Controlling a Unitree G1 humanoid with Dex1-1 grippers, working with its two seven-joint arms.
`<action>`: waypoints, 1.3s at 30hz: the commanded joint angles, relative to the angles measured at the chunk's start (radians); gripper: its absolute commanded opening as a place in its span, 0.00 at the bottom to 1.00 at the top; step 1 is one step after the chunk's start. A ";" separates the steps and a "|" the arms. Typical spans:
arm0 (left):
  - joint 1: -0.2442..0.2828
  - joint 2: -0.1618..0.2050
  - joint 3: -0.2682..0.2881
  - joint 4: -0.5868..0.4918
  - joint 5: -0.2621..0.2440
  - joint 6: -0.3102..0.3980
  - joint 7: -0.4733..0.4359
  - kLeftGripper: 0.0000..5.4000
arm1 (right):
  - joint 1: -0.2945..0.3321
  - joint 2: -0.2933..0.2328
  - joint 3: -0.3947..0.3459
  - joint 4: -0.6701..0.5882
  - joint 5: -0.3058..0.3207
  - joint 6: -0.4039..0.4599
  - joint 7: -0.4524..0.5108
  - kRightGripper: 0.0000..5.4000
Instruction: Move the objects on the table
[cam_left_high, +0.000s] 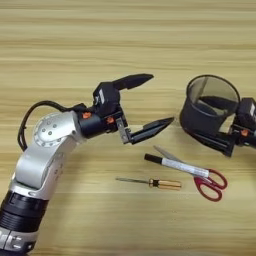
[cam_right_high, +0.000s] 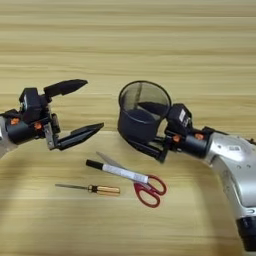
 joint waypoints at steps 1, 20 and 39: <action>-0.018 0.006 0.016 0.004 0.004 -0.013 0.006 1.00 | 0.022 -0.012 -0.014 0.064 -0.037 -0.051 -0.007 0.87; -0.017 0.009 0.047 0.005 0.000 -0.022 0.002 1.00 | 0.063 -0.025 0.027 0.207 -0.117 -0.117 0.016 0.87; -0.002 0.006 0.050 -0.005 -0.008 -0.028 0.010 1.00 | 0.044 -0.002 0.034 0.294 -0.134 -0.157 0.005 0.87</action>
